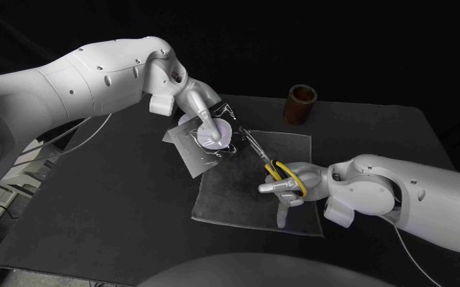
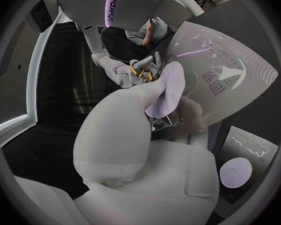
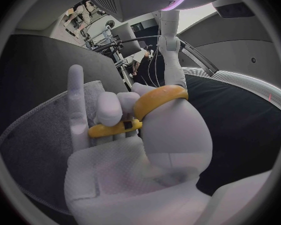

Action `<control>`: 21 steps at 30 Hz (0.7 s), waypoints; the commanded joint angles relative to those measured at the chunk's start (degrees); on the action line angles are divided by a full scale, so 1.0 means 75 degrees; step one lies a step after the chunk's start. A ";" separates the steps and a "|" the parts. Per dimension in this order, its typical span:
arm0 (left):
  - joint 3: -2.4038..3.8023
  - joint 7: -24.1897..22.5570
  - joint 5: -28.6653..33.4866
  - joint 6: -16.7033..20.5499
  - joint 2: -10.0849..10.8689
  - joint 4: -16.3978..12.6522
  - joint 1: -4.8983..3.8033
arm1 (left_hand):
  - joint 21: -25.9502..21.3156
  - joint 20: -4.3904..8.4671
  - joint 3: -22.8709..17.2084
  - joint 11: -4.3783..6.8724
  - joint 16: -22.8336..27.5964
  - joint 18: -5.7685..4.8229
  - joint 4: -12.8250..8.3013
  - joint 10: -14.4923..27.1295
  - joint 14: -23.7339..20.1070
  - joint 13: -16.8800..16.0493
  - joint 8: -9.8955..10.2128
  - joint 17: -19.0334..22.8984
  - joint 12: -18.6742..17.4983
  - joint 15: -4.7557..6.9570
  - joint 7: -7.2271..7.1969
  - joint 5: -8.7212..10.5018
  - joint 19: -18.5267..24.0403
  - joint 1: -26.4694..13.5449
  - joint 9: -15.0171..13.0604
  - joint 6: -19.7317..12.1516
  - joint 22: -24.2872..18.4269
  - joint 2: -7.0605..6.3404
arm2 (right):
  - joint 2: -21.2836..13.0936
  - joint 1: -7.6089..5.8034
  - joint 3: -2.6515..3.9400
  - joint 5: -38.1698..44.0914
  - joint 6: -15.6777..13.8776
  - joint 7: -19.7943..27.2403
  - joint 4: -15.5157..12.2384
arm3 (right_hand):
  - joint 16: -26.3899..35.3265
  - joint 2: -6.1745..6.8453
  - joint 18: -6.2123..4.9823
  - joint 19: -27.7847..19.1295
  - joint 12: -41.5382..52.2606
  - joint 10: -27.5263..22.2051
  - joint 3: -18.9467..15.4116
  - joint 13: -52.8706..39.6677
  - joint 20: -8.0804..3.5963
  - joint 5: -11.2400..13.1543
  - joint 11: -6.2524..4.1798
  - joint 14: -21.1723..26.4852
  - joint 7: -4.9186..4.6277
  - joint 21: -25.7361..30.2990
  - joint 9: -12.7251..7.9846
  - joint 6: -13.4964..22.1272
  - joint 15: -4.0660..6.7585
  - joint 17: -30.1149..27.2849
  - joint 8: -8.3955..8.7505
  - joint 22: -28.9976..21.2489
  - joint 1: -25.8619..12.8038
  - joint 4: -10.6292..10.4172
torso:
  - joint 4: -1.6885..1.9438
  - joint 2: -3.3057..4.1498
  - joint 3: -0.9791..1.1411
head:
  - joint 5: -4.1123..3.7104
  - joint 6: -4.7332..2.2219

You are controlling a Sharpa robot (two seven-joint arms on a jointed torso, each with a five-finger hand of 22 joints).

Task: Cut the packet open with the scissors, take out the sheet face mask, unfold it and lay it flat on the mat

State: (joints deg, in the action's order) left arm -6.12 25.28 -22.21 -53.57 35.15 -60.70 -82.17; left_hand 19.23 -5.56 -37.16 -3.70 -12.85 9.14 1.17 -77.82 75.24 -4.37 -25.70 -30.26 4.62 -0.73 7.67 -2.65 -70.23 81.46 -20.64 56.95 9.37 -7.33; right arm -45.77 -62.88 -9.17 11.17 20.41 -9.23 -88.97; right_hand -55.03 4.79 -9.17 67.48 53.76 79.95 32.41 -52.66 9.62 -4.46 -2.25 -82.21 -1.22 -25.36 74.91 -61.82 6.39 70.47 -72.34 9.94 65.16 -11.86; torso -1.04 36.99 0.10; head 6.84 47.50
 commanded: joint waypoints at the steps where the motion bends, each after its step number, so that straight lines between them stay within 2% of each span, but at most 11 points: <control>1: -0.0001 -0.0059 -0.0207 -0.0189 -0.0015 -0.0007 -0.0009 | 0.0051 0.0016 -0.0057 -0.0014 0.0025 0.0159 0.0009 -0.0053 0.0022 -0.0007 -0.0041 0.0005 0.0018 0.0029 0.0021 -0.0029 0.0009 -0.0026 -0.0106 0.0036 0.0007 0.0060 | -0.0026 -0.0007 0.0005 0.0032 0.0014 -0.0165 -0.0049 | -0.2455 -0.1876 -0.0170 0.0896 0.3511 0.0933 -0.0092 -0.3026 -0.0990 0.0175 -0.0556 -0.0701 0.0612 -0.0152 0.1348 -0.2611 0.0249 0.0371 -0.1661 0.0137 -0.1561 -0.0328 | 0.0003 -0.0002 0.0001 | -0.0004 -0.0010; 8: -0.0003 -0.0074 -0.0285 -0.0179 -0.0014 -0.0032 -0.0009 | 0.0052 0.0016 -0.0065 -0.0014 0.0026 0.0159 0.0006 -0.0055 0.0024 -0.0008 -0.0043 0.0003 0.0019 0.0029 0.0022 -0.0030 0.0010 -0.0032 -0.0115 0.0032 0.0007 0.0061 | -0.0039 -0.0007 0.0005 0.0111 -0.0008 -0.0153 -0.0072 | -0.2759 -0.2028 -0.0125 0.0813 0.3508 0.0881 -0.0244 -0.3034 -0.0954 0.0216 -0.0552 -0.0712 0.0589 -0.0256 0.1284 -0.2416 0.0269 0.0648 -0.1561 0.0250 -0.1989 -0.0607 | 0.0003 0.0000 0.0002 | -0.0029 -0.0045; 10: -0.0003 -0.0076 -0.0324 -0.0182 -0.0013 -0.0038 -0.0009 | 0.0052 0.0016 -0.0065 -0.0014 0.0026 0.0159 0.0006 -0.0055 0.0024 -0.0008 -0.0043 0.0003 0.0019 0.0029 0.0022 -0.0030 0.0010 -0.0032 -0.0115 0.0032 0.0007 0.0061 | -0.0042 -0.0007 0.0005 0.0221 -0.0054 -0.0014 -0.0059 | -0.2879 -0.1962 -0.0117 0.0778 0.3548 0.0865 -0.0339 -0.3105 -0.0913 0.0219 -0.0557 -0.0729 0.0591 -0.0287 0.1048 -0.1955 0.0286 0.0759 -0.1269 0.0286 -0.2090 -0.0604 | 0.0003 -0.0001 0.0003 | -0.0034 -0.0048; 11: -0.0003 -0.0079 -0.0348 -0.0186 -0.0012 -0.0042 -0.0009 | 0.0052 0.0016 -0.0065 -0.0014 0.0026 0.0159 0.0006 -0.0055 0.0024 -0.0008 -0.0043 0.0003 0.0019 0.0029 0.0022 -0.0030 0.0010 -0.0032 -0.0115 0.0032 0.0007 0.0061 | -0.0045 -0.0007 0.0005 0.0302 -0.0107 0.0107 -0.0048 | -0.2899 -0.1767 -0.0130 0.0757 0.3609 0.0870 -0.0510 -0.3204 -0.0908 0.0215 -0.0551 -0.0726 0.0584 -0.0317 0.0841 -0.1577 0.0281 0.0770 -0.0998 0.0317 -0.2170 -0.0583 | 0.0001 0.0003 -0.0001 | -0.0039 -0.0063; 12: -0.0003 -0.0080 -0.0360 -0.0191 -0.0012 -0.0045 -0.0009 | 0.0052 0.0016 -0.0065 -0.0014 0.0026 0.0159 0.0006 -0.0055 0.0024 -0.0008 -0.0043 0.0003 0.0019 0.0029 0.0022 -0.0030 0.0010 -0.0032 -0.0115 0.0032 0.0007 0.0061 | -0.0046 -0.0007 0.0005 0.0357 -0.0113 0.0186 -0.0038 | -0.2795 -0.1442 -0.0148 0.0652 0.3526 0.0785 -0.0724 -0.3124 -0.0911 0.0206 -0.0494 -0.0675 0.0517 -0.0328 0.0266 -0.0593 0.0220 0.0663 -0.0204 0.0353 -0.2039 -0.0370 | 0.0001 0.0003 -0.0001 | -0.0039 -0.0063; 13: -0.0003 -0.0078 -0.0377 -0.0200 -0.0011 -0.0051 -0.0009 | 0.0052 0.0016 -0.0065 -0.0014 0.0026 0.0159 0.0006 -0.0055 0.0024 -0.0008 -0.0043 0.0003 0.0019 0.0029 0.0022 -0.0030 0.0010 -0.0032 -0.0115 0.0032 0.0007 0.0061 | -0.0049 -0.0007 0.0005 0.0431 -0.0164 0.0333 -0.0029 | -0.2735 -0.1294 -0.0144 0.0603 0.3404 0.0710 -0.0827 -0.2978 -0.0901 0.0207 -0.0452 -0.0650 0.0476 -0.0342 -0.0005 -0.0217 0.0189 0.0600 0.0185 0.0378 -0.1917 -0.0251 | 0.0002 0.0002 -0.0001 | -0.0042 -0.0068; 14: -0.0003 -0.0077 -0.0388 -0.0203 -0.0009 -0.0055 -0.0009 | 0.0052 0.0016 -0.0065 -0.0014 0.0026 0.0159 0.0006 -0.0055 0.0024 -0.0008 -0.0043 0.0003 0.0019 0.0029 0.0022 -0.0030 0.0010 -0.0032 -0.0115 0.0032 0.0007 0.0061 | -0.0050 -0.0007 0.0005 0.0474 -0.0186 0.0411 -0.0026 | -0.2363 -0.1111 -0.0150 0.0440 0.2710 0.0335 -0.0949 -0.2139 -0.0895 0.0214 -0.0344 -0.0518 0.0368 -0.0285 -0.0632 0.0671 0.0084 0.0241 0.1106 0.0375 -0.1749 -0.0132 | 0.0003 0.0003 -0.0001 | -0.0040 -0.0074; 15: -0.0003 -0.0079 -0.0411 -0.0206 -0.0008 -0.0060 -0.0009 | 0.0052 0.0016 -0.0065 -0.0014 0.0026 0.0159 0.0006 -0.0055 0.0024 -0.0008 -0.0043 0.0003 0.0019 0.0029 0.0022 -0.0030 0.0010 -0.0032 -0.0115 0.0032 0.0007 0.0061 | -0.0049 -0.0008 0.0005 0.0511 -0.0194 0.0481 -0.0022 | -0.2015 -0.1061 -0.0138 0.0336 0.2404 0.0168 -0.0979 -0.1813 -0.0866 0.0228 -0.0276 -0.0390 0.0279 -0.0235 -0.1055 0.1200 0.0016 -0.0083 0.1736 0.0362 -0.1625 -0.0058 | 0.0003 0.0005 -0.0001 | -0.0037 -0.0074; 16: -0.0003 -0.0082 -0.0428 -0.0209 -0.0008 -0.0063 -0.0009 | 0.0052 0.0016 -0.0065 -0.0014 0.0026 0.0159 0.0006 -0.0055 0.0024 -0.0008 -0.0043 0.0003 0.0019 0.0029 0.0022 -0.0030 0.0010 -0.0032 -0.0115 0.0032 0.0007 0.0061 | -0.0047 -0.0008 0.0005 0.0550 -0.0223 0.0563 -0.0021 | -0.1928 -0.1004 -0.0124 0.0314 0.2369 0.0158 -0.1003 -0.1790 -0.0840 0.0219 -0.0256 -0.0362 0.0263 -0.0225 -0.1179 0.1304 0.0008 -0.0163 0.1919 0.0362 -0.1555 0.0000 | 0.0003 0.0004 0.0001 | -0.0033 -0.0081; 18: -0.0003 -0.0084 -0.0459 -0.0217 -0.0010 -0.0074 -0.0009 | 0.0052 0.0016 -0.0065 -0.0014 0.0026 0.0159 0.0006 -0.0055 0.0024 -0.0008 -0.0043 0.0003 0.0019 0.0029 0.0022 -0.0030 0.0010 -0.0032 -0.0115 0.0032 0.0007 0.0061 | -0.0040 -0.0009 0.0005 0.0618 -0.0278 0.0693 -0.0021 | -0.0456 -0.0748 -0.0140 0.0020 0.1195 -0.0348 -0.1087 -0.0590 -0.0763 0.0216 -0.0034 0.0158 0.0013 -0.0018 -0.1979 0.1766 -0.0213 -0.1448 0.3232 0.0285 -0.1185 0.0164 | 0.0004 0.0004 0.0000 | -0.0034 -0.0087; 21: -0.0004 -0.0082 -0.0482 -0.0227 -0.0012 -0.0087 -0.0009 | 0.0052 0.0016 -0.0065 -0.0014 0.0026 0.0159 0.0006 -0.0055 0.0024 -0.0008 -0.0043 0.0003 0.0019 0.0029 0.0022 -0.0030 0.0010 -0.0032 -0.0115 0.0032 0.0007 0.0061 | -0.0030 -0.0011 0.0005 0.0669 -0.0367 0.0830 -0.0017 | -0.0080 -0.0494 -0.0148 0.0013 0.0923 -0.0312 -0.1084 -0.0388 -0.0710 0.0209 0.0194 0.0164 -0.0298 0.0031 -0.2705 0.2297 -0.0362 -0.1765 0.4505 0.0268 -0.0924 0.0249 | 0.0005 0.0002 -0.0003 | -0.0042 -0.0101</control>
State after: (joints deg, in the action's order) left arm -6.09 25.09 -24.79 -53.57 35.17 -61.04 -82.23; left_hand 19.43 -5.56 -37.33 -3.71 -12.84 9.69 1.35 -77.81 75.24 -4.36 -25.85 -30.19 4.60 -0.75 7.68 -2.61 -70.23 81.21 -20.65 56.94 9.34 -7.59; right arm -45.99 -62.84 -9.28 14.75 19.21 -7.13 -89.21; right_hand -56.25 0.18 -7.34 65.72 60.52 77.04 24.28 -53.12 6.01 -3.09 -1.81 -80.98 -1.73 -25.28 55.38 -49.01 4.19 57.69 -39.86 11.98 56.87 -10.12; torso -1.02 37.00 0.09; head 6.55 46.84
